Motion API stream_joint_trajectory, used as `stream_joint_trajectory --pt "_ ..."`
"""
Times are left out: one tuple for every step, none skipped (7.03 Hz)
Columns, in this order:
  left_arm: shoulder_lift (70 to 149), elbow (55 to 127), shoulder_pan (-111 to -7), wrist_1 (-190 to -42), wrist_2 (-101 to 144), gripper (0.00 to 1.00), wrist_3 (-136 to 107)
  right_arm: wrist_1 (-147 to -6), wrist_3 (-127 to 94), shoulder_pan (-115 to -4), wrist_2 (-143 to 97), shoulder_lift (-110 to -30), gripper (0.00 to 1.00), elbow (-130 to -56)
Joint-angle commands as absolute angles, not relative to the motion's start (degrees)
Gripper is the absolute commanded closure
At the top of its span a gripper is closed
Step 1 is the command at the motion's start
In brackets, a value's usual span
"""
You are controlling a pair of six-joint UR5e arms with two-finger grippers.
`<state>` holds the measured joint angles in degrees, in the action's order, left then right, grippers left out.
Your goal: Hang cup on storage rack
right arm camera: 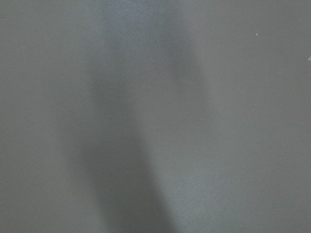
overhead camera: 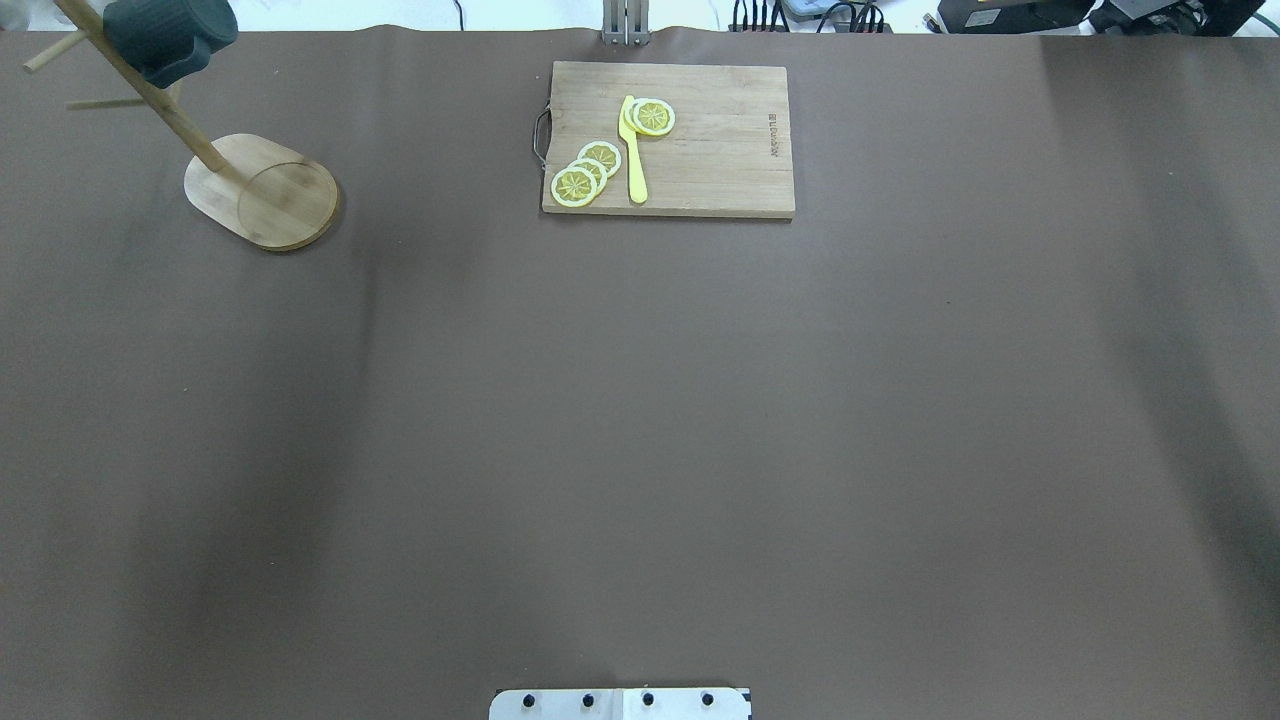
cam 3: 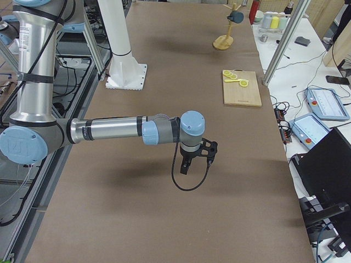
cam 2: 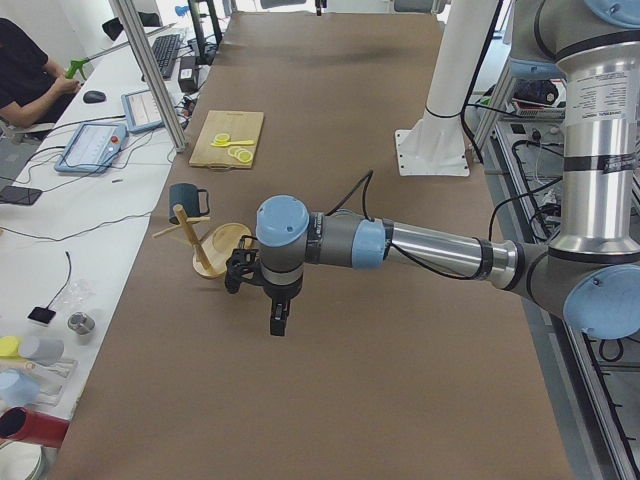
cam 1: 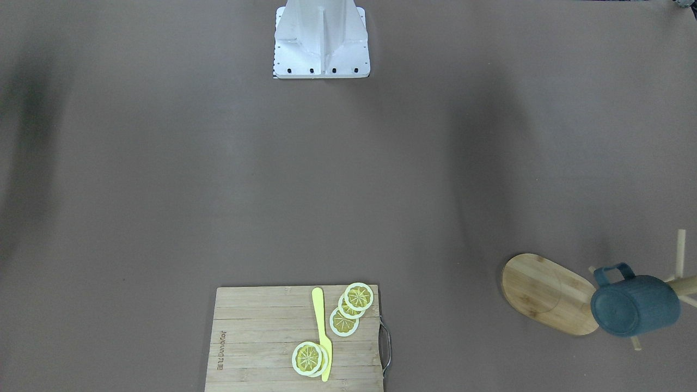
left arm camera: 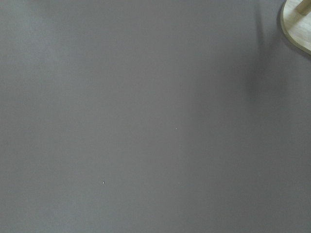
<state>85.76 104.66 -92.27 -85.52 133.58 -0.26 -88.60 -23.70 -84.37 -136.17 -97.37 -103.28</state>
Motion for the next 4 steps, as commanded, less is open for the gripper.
stream_joint_trajectory --pt "85.7 104.7 -92.3 -85.5 133.6 0.02 -0.3 -88.6 -23.7 -84.4 -136.0 -97.3 0.0 -103.3" --pt "85.7 104.6 -92.3 -85.5 133.6 0.02 -0.3 -88.6 -23.7 -84.4 -136.0 -97.2 0.0 -103.3" --pt "85.7 104.7 -92.3 -85.5 133.6 0.02 -0.7 -88.6 -23.7 -84.4 -135.9 -97.2 0.0 -103.4" --pt "85.8 104.4 -92.2 -85.5 133.5 0.02 -0.7 -88.6 -23.7 -84.4 -135.9 -97.2 0.0 -103.3"
